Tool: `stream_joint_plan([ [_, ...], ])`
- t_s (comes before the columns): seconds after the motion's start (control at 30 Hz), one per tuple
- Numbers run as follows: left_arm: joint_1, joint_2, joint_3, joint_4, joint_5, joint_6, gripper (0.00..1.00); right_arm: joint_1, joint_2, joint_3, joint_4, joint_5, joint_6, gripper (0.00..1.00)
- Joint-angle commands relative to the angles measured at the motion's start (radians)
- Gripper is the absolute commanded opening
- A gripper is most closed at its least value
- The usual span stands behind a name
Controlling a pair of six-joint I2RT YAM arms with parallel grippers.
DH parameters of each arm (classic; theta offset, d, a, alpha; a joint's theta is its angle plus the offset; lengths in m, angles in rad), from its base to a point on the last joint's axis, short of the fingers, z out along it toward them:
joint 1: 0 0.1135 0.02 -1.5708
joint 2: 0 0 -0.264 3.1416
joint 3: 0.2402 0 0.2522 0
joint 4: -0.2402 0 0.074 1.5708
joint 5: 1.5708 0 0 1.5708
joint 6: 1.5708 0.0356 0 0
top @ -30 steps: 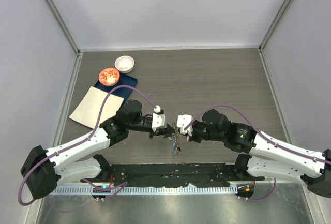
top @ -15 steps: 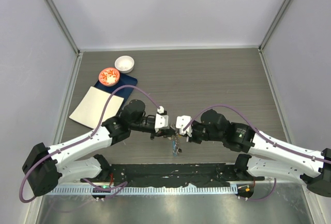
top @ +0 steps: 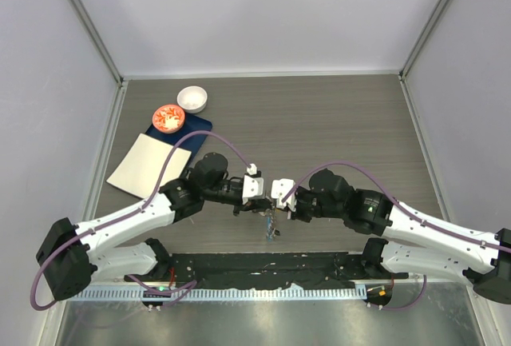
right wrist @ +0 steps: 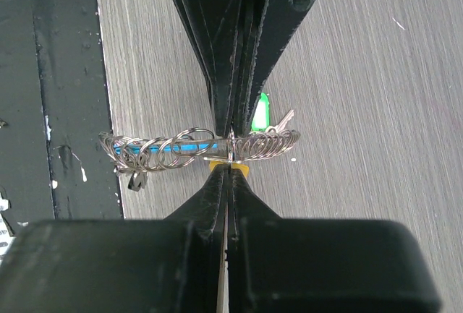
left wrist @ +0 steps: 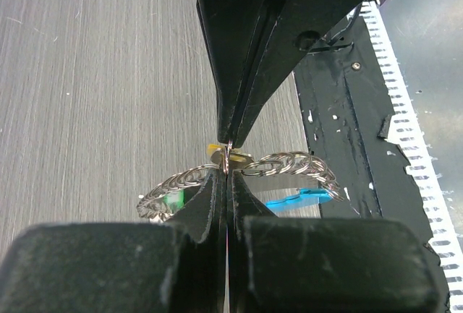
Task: Put the keys on the keyring
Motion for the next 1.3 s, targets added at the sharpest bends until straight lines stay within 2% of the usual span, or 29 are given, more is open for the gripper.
stream_joint_plan([
  [0.0,-0.017,0.016,0.050,-0.019,-0.006,0.023,0.00,0.004,-0.014,0.037,0.067,-0.010,-0.007,0.01],
  [0.57,-0.032,0.042,0.081,-0.065,-0.047,0.013,0.00,0.004,0.005,0.034,0.069,-0.022,-0.004,0.01],
  [0.77,-0.032,0.032,0.064,0.008,-0.070,-0.079,0.00,0.004,0.009,0.032,0.070,-0.047,-0.010,0.01],
  [0.9,-0.032,0.054,0.084,0.001,-0.061,-0.138,0.00,0.004,0.002,0.031,0.070,-0.050,-0.013,0.01],
  [1.07,-0.032,0.094,0.125,-0.060,-0.061,-0.145,0.00,0.004,-0.004,0.031,0.066,-0.057,-0.015,0.01],
  [1.27,-0.032,0.091,0.132,-0.062,-0.063,-0.150,0.00,0.004,-0.003,0.032,0.063,-0.064,-0.021,0.01],
])
